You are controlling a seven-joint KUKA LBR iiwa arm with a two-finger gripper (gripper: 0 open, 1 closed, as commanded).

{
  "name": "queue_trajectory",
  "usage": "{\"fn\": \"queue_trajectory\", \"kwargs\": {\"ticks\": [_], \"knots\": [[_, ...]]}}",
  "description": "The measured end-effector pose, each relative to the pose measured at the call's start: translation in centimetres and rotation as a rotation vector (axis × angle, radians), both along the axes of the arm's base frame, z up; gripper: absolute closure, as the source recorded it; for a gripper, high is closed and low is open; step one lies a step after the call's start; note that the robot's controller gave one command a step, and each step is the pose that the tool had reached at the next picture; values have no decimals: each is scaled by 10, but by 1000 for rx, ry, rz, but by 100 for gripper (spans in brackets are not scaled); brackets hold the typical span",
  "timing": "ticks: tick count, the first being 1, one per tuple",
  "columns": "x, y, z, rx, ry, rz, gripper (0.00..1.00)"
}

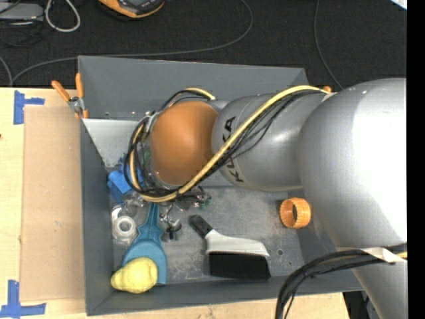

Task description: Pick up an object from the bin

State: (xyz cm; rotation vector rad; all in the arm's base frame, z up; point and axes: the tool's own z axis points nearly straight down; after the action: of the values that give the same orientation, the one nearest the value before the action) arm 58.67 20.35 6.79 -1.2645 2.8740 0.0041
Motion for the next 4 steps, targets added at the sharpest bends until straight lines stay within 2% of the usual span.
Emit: {"fn": "queue_trajectory", "kwargs": {"ticks": [1,3,4], "knots": [[5,-19,1,-4,8,-164,100],[4,-20,8,-3,9,-168,100],[2,-19,52,-7,17,-167,100]]}}
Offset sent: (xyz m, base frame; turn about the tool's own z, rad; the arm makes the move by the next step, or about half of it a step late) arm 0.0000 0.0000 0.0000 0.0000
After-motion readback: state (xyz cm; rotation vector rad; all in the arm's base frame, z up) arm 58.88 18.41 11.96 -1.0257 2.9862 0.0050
